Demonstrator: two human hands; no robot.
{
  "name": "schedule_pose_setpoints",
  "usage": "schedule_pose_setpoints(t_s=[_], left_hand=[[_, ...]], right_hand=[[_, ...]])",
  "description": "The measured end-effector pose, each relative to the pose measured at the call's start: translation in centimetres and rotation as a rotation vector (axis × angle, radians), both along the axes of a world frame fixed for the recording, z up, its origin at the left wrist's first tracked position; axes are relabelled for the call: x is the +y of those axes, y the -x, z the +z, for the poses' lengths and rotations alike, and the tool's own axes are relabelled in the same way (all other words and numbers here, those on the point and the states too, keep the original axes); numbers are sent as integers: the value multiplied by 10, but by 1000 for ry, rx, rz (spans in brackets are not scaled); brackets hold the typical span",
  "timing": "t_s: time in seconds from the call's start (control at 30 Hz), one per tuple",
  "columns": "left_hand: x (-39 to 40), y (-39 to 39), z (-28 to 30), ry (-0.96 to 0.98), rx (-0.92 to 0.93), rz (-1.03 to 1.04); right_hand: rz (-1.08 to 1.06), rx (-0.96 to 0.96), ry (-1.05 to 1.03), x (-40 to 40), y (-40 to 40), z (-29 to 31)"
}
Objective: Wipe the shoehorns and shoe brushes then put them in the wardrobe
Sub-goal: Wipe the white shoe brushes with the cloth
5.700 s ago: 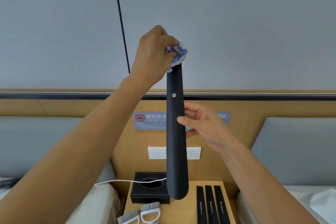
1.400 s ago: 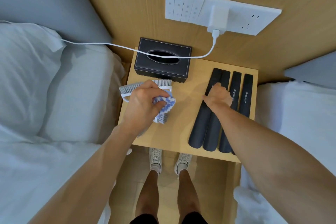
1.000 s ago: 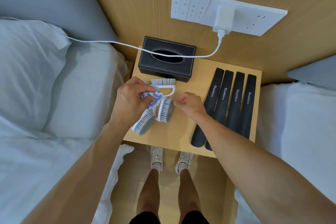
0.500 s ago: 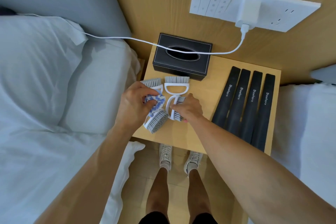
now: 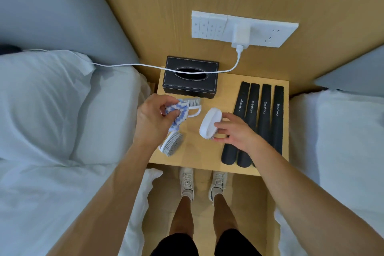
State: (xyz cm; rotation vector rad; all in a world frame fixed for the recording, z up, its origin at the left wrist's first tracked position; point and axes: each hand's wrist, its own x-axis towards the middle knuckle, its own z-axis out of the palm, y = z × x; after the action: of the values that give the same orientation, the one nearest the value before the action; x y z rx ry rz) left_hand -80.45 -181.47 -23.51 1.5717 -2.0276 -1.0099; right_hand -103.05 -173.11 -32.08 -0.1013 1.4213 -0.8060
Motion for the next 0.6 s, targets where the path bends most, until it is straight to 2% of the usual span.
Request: schedule_pose_setpoints(t_s=[0.1,0.23,0.4,0.6], left_hand=[[1,24,31,-13,52,-14],[4,59,85,41,134,-153],[16,98,152,174,226,-292],[23,121,211,296,293,-479]], right_hand=[[-5,-82,155,13,17,45],[16,-110,351,28,34,107],[63,-19,575,43,44,182],[37,127,695,55,62,245]])
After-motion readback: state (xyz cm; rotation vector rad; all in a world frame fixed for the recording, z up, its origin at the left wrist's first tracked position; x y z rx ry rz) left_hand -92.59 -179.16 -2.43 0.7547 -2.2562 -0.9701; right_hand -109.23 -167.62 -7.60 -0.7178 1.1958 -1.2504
